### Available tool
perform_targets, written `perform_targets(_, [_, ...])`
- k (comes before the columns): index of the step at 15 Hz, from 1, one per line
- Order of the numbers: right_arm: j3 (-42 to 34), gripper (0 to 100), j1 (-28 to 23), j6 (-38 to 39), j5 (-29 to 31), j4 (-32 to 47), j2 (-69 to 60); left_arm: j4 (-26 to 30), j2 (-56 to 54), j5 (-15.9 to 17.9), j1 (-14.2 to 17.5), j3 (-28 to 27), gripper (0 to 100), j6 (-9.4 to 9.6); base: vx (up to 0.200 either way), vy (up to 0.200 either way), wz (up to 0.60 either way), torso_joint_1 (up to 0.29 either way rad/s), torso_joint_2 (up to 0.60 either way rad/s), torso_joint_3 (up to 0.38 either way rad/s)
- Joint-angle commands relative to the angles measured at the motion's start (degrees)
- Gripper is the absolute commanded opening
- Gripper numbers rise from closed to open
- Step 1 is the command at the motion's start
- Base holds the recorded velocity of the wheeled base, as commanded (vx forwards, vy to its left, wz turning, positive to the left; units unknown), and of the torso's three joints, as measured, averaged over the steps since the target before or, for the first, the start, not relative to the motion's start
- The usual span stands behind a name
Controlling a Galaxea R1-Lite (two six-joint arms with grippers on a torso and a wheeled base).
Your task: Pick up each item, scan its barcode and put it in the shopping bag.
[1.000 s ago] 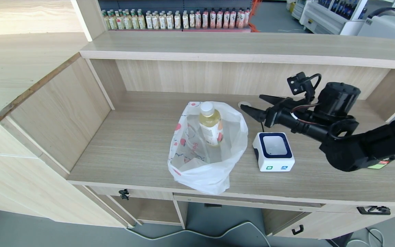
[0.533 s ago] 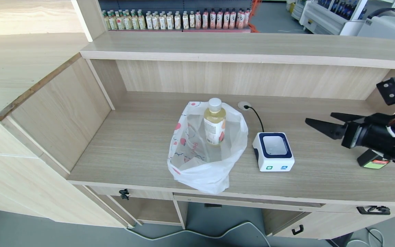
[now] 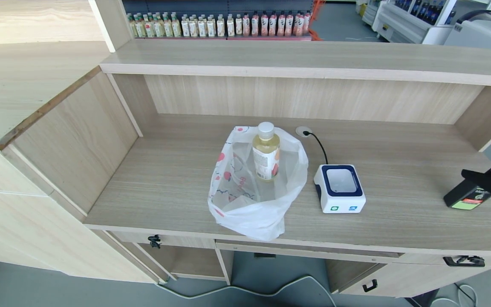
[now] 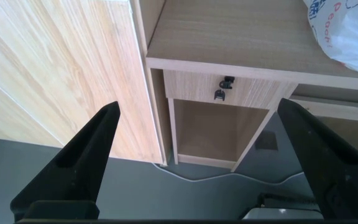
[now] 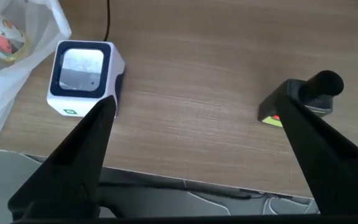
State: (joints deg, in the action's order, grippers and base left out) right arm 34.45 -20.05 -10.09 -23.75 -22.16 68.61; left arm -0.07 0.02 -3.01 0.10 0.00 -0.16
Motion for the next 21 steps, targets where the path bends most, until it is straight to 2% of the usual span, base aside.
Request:
perform_targets(1, [-0.9,100,-2.3,-0.7,0.0,0.1,-0.8,0.0,0.0,-0.1,0.0,0.0,100,-0.02,0.000,0.000,0.00,0.000,0.00,0.000])
perform_targets(4, [-1.2,100,-3.0,-1.2,0.0,0.2,-0.8,0.0,0.0,-0.1,0.0,0.0,100,-0.11,0.000,0.000,0.00,0.000,0.00,0.000])
perform_targets(10, [-1.9,100,-4.6,-5.1,0.1,0.3,0.5,0.0,0.0,-0.1,0.0,0.0,100,0.25,-0.200,-0.200,0.00,0.002,0.00,0.002])
perform_targets(13, [-1.3,100,-9.0,-11.2,0.4,0.1,3.8,0.0,0.0,0.0,0.0,0.0,100,0.33,-0.200,-0.200,0.00,-0.001,0.00,0.002])
perform_targets(16, [2.0,100,-9.6,-11.7,4.6,-0.2,8.1,0.0,0.0,0.0,0.0,0.0,100,0.33,-0.200,-0.200,0.00,0.002,0.00,0.001])
perform_targets(21, [9.6,100,-8.5,-11.7,4.5,-0.2,14.4,0.0,0.0,0.0,0.0,0.0,100,-0.02,-0.200,-0.200,0.00,0.001,0.00,0.003])
